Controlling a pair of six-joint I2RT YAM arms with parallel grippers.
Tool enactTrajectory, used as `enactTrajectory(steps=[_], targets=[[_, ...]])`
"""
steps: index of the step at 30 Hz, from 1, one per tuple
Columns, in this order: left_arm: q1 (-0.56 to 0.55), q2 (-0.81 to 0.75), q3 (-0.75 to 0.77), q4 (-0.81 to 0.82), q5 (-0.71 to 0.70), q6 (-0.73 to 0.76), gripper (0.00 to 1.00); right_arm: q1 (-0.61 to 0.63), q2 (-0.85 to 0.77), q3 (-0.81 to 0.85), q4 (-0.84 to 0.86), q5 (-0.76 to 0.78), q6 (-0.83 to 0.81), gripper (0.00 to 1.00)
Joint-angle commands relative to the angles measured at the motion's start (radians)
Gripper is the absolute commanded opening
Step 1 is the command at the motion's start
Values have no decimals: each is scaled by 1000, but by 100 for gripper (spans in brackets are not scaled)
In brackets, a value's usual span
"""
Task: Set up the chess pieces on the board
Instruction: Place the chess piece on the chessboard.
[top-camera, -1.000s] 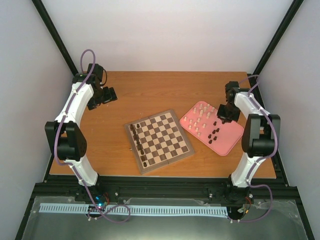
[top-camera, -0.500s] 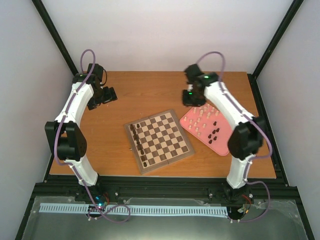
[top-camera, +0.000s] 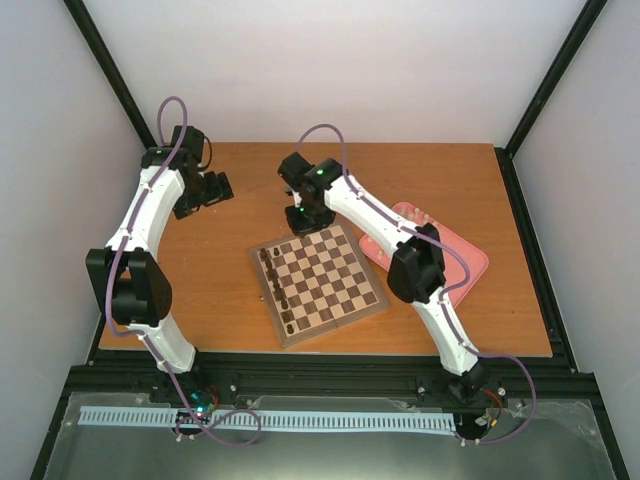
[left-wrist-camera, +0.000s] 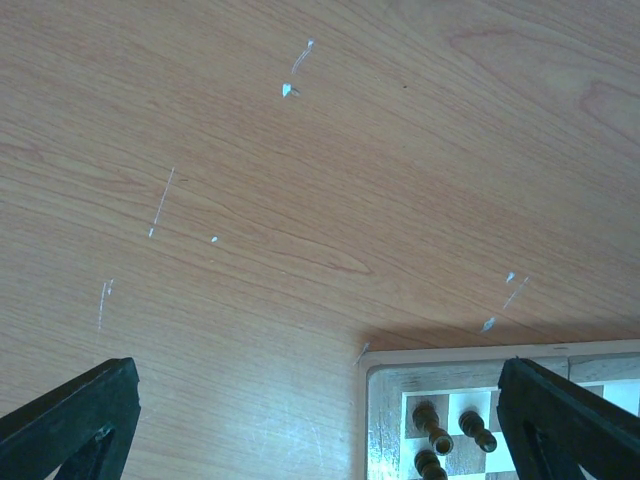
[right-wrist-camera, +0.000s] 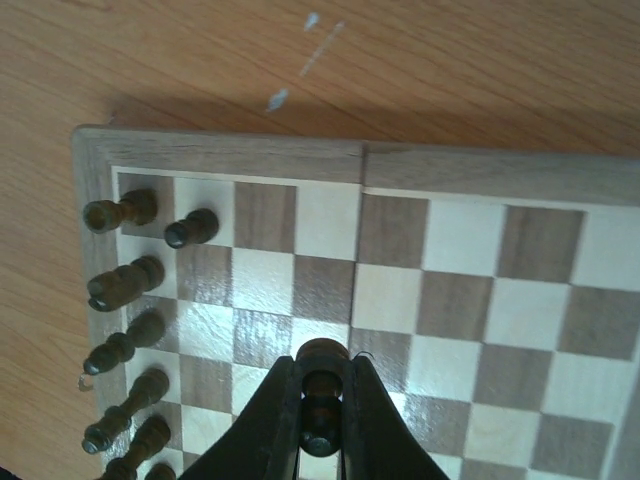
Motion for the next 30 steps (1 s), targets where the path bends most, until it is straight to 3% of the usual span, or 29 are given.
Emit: enactTrajectory(steps=[1, 30], targets=[[-7, -30, -4, 9, 3, -1, 100, 41, 56, 81, -38, -17, -48, 3], [-7, -23, -37, 16, 8, 4, 100, 132, 203, 142, 11, -98, -141, 3]])
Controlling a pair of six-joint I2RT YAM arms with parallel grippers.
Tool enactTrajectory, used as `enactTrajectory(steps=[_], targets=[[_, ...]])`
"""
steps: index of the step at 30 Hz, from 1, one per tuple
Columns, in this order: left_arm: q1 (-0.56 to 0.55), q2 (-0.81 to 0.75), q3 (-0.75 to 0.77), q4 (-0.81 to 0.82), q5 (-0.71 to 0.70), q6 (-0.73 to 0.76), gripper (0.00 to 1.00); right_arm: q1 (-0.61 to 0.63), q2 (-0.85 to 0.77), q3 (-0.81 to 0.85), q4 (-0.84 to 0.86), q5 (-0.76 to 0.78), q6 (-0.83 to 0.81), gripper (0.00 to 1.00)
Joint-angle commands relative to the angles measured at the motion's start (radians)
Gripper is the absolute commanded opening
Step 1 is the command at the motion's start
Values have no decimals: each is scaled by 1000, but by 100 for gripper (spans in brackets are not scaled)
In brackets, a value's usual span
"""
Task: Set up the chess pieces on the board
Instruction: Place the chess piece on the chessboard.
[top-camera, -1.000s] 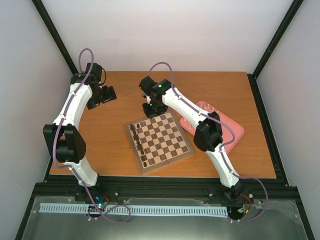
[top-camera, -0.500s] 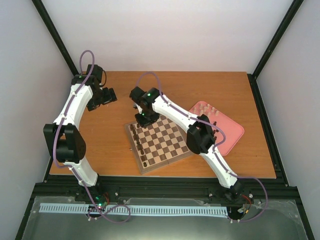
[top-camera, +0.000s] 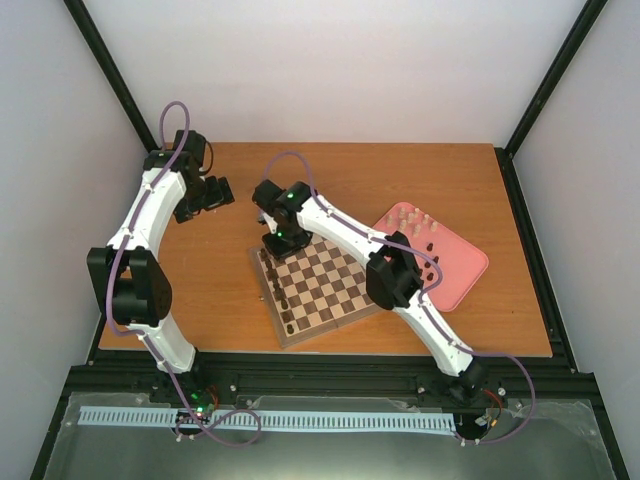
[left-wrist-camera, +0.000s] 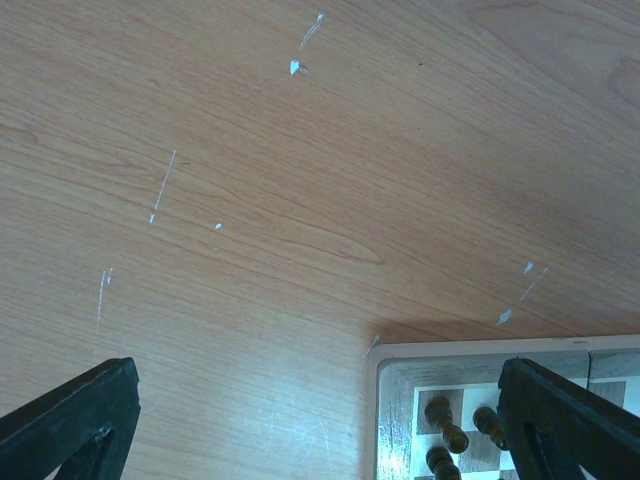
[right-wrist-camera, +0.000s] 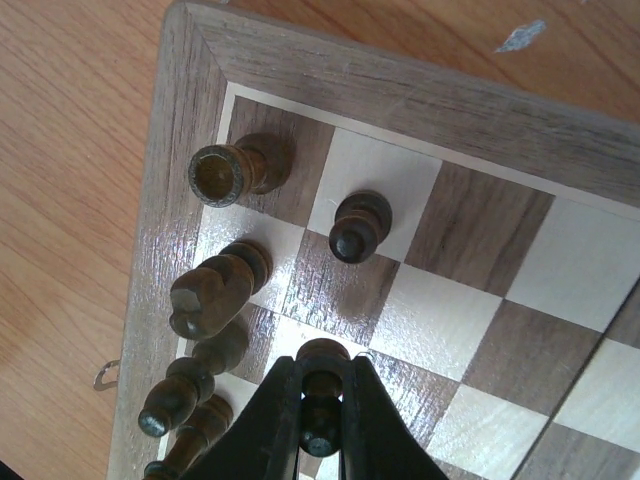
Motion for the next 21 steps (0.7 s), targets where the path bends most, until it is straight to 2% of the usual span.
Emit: enactTrajectory(steps=[1, 21], targets=[[-7, -24, 1, 6, 8, 4, 100, 10, 32, 40, 7, -28, -21, 3], [-7, -19, 5, 4, 4, 5, 100, 9, 75, 85, -7, -23, -28, 3]])
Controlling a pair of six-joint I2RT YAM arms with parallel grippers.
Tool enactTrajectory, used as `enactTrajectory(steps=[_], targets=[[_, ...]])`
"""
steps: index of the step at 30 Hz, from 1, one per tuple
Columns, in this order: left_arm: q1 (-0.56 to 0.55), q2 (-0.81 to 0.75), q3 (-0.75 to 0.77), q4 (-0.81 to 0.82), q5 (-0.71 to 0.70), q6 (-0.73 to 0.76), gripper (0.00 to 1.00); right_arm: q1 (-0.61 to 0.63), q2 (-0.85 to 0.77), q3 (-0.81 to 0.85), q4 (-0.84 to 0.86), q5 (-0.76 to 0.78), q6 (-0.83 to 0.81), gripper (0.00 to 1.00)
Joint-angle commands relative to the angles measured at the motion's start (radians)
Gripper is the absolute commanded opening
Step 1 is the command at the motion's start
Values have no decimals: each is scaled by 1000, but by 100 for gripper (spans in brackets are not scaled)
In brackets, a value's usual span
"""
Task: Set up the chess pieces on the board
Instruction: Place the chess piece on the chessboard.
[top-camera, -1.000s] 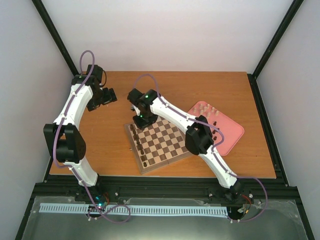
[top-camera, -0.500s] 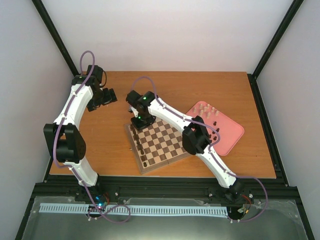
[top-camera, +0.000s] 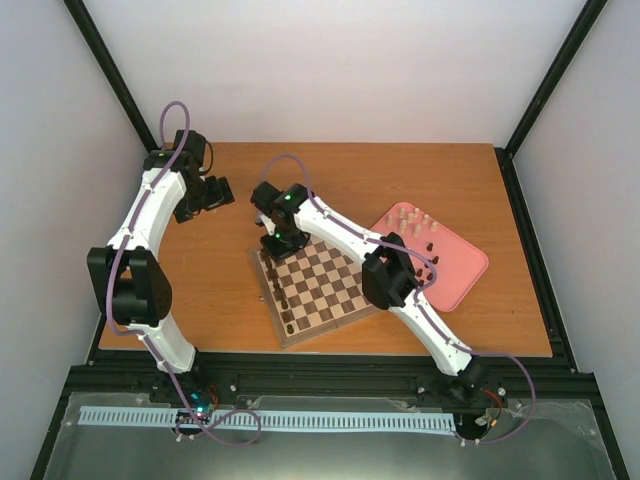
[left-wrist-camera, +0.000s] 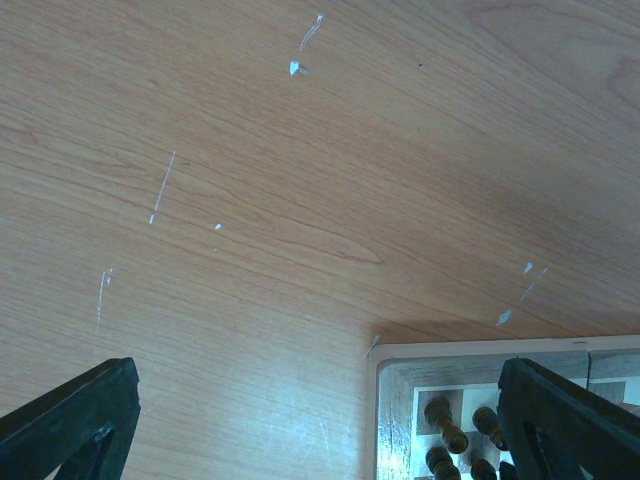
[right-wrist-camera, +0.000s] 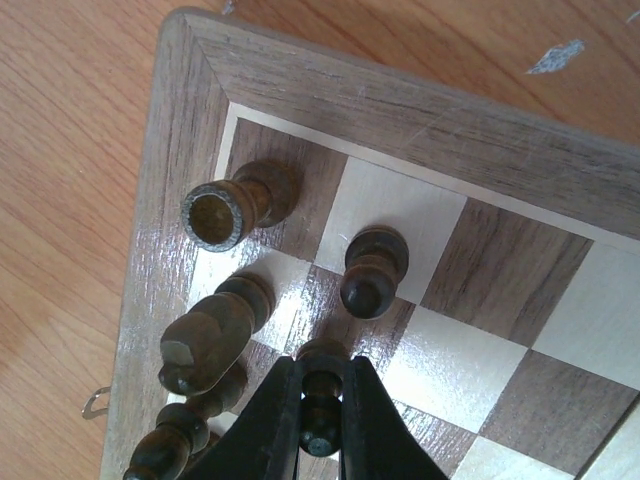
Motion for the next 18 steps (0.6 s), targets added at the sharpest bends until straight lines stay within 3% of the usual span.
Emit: enactTrajectory(steps=[1, 18], targets=[[-7, -19, 7, 3, 3, 5, 100, 9, 19, 35, -10, 0, -9, 3], [-6, -11, 11, 3, 2, 7, 100, 9, 24, 39, -5, 8, -17, 13]])
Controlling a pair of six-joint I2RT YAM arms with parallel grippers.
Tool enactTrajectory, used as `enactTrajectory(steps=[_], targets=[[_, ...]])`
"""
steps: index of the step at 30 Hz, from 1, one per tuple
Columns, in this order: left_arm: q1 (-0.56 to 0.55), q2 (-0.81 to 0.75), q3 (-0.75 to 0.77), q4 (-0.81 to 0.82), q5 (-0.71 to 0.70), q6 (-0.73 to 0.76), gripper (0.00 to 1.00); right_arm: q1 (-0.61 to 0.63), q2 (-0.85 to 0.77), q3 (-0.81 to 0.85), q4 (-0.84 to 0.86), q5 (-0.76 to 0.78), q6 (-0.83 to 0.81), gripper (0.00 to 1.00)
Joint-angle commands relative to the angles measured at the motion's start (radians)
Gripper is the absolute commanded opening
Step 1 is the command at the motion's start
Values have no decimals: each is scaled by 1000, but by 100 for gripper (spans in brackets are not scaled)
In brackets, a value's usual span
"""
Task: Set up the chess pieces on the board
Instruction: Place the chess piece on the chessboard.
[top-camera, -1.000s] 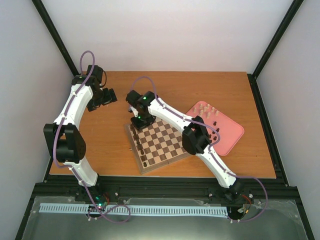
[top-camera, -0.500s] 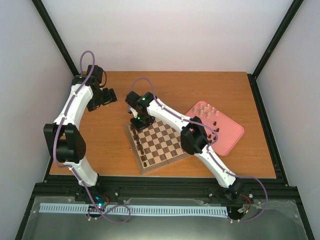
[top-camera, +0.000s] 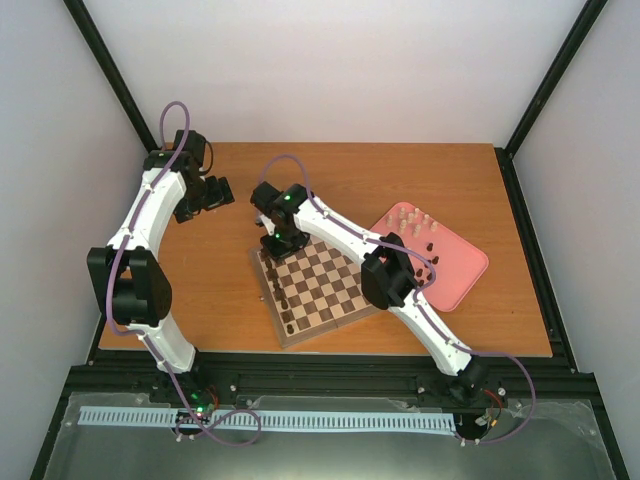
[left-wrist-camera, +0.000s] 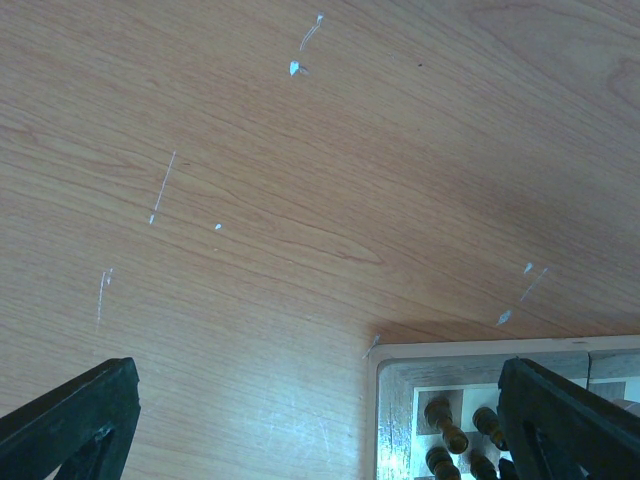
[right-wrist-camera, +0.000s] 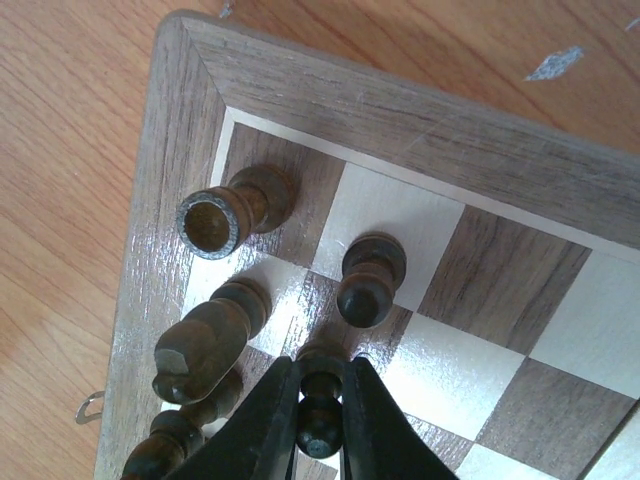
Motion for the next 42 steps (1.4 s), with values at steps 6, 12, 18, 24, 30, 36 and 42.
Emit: enactTrajectory(steps=[6, 12, 18, 24, 30, 36, 42], targets=[[-6, -9, 13, 3, 0, 7, 100, 10, 12, 33, -6, 3, -13, 16], [-6, -10, 10, 3, 0, 7, 100, 9, 8, 33, -9, 3, -16, 19], [-7, -9, 12, 3, 1, 6, 100, 9, -5, 29, 0, 1, -21, 23], [-7, -9, 11, 3, -2, 8, 100, 8, -30, 28, 4, 31, -16, 24], [-7, -5, 15, 3, 0, 5, 100, -5, -64, 27, 10, 36, -13, 26], [-7, 7, 23, 0, -1, 5, 100, -7, -95, 27, 13, 13, -37, 31], [-6, 14, 29, 0, -2, 5, 100, -9, -132, 27, 16, 12, -48, 32]])
